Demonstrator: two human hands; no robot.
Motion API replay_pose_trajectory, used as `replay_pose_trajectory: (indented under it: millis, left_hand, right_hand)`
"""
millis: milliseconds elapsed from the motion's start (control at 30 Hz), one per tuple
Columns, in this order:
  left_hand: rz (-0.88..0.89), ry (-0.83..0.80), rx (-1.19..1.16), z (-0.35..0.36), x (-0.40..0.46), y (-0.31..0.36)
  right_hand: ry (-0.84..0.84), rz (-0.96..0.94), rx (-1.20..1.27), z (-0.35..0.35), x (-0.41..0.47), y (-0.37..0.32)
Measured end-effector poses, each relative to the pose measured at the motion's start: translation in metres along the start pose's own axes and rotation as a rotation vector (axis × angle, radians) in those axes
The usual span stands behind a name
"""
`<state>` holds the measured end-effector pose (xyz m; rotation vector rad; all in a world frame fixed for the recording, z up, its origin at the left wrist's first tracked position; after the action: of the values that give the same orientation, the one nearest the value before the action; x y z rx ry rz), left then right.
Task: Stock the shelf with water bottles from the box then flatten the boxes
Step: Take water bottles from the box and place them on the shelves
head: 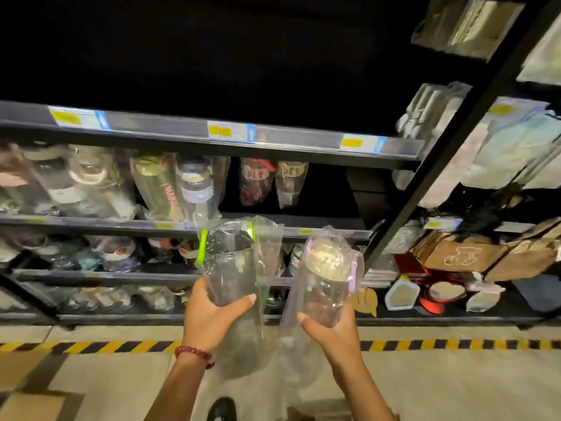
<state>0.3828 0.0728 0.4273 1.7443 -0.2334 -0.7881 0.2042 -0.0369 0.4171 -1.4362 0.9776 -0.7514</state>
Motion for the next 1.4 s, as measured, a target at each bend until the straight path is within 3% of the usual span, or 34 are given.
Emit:
replay_pose_trajectory:
  millis: [267,500,733,900,1133,1300,1400]
  left_hand:
    - [0.029,-0.103,0.066,0.025,0.111,0.034]
    - [0.047,-0.124,-0.018,0.066,0.190,0.031]
    - [0.194,0.022,-0.253,0.125,0.220,0.031]
    - [0.189,0.119,-0.496,0.174,0.231,0.036]
    - [0.216,0.213,-0.633,0.214,0.239,0.042]
    - [0.264,0.216,-0.649,0.219,0.257,0.041]
    - [0.322,0.248,-0.660,0.213,0.268,0.038]
  right_hand:
    - [0.125,-0.020,-0.026,0.039,0.108,0.002]
    - [0.226,-0.068,-0.012,0.041,0.199,0.017]
    - [0.307,-0.295,-0.261,0.010,0.255,0.027]
    - [0.298,-0.488,-0.435,-0.009,0.275,0.018]
    - [0.283,-0.629,-0.541,-0.025,0.298,0.003]
    - [0.287,-0.704,-0.538,-0.021,0.317,0.002]
    - [0.267,-0.693,-0.337,-0.012,0.327,0.008]
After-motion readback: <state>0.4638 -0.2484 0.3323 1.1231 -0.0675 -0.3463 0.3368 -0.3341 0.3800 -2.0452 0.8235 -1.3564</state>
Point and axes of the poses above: each hand's wrist, its own x-axis towards the middle knuckle, its own z-axis out of the palm, y = z × x, the point moved 2 cm from there along x, towards the middle knuckle, and after that the axes turned 9 degrees about -z, right-handed, at the moved point
